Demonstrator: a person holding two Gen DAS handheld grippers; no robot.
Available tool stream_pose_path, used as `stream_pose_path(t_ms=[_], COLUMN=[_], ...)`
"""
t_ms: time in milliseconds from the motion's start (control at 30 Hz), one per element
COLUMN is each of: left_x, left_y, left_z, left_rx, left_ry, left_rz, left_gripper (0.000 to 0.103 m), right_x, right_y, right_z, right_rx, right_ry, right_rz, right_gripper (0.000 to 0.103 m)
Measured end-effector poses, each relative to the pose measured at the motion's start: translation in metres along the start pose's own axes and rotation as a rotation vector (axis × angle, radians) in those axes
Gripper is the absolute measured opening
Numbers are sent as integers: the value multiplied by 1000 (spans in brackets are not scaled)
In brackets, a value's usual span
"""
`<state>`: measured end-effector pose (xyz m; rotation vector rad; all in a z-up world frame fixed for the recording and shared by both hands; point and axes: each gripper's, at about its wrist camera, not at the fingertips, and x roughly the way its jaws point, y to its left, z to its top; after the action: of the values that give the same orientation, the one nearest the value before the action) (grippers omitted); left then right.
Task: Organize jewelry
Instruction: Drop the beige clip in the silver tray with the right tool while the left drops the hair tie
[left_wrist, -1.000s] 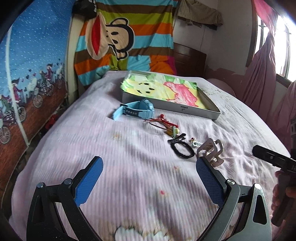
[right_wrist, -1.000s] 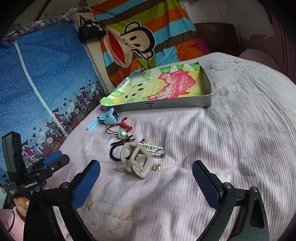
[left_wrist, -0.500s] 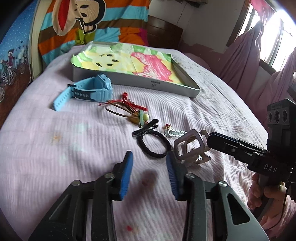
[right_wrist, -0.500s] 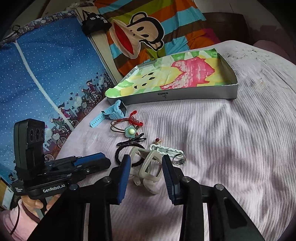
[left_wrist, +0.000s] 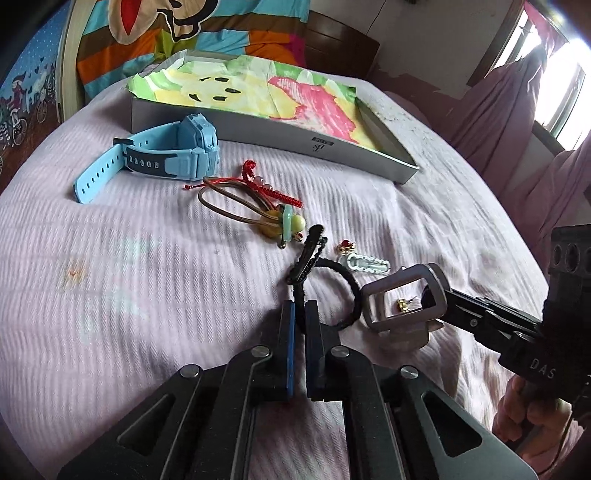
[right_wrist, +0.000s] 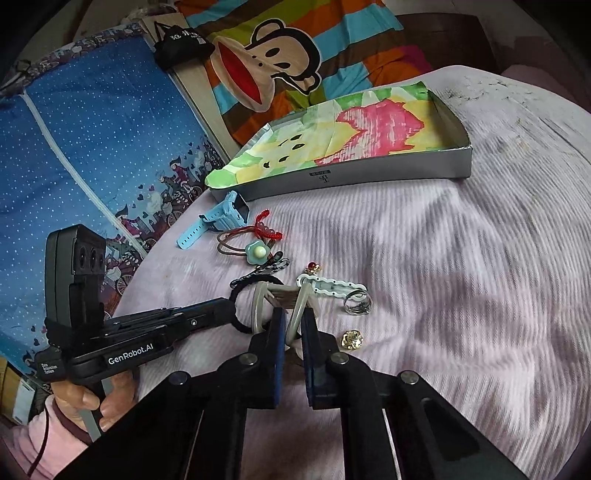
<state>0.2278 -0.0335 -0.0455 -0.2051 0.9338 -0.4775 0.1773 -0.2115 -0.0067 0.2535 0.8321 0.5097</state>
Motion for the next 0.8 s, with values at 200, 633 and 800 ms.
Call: stream_pose_path(t_ms=[200, 633, 800], left_x=[-17, -62, -71], left_y=[-6, -23, -26], left_z=[-4, 18, 55], left_rx=[9, 20, 50], left_ry=[-37, -236, -371], left_rz=[-4, 74, 152], left_gripper=[2, 2, 2], right_x=[-19, -27, 3], right_y=[9, 18, 21], right_z=[-1, 56, 107], right_rx=[-29, -127, -120], right_ry=[-66, -236, -289], right_rz=[9, -84, -100], right_gripper=[5, 5, 5])
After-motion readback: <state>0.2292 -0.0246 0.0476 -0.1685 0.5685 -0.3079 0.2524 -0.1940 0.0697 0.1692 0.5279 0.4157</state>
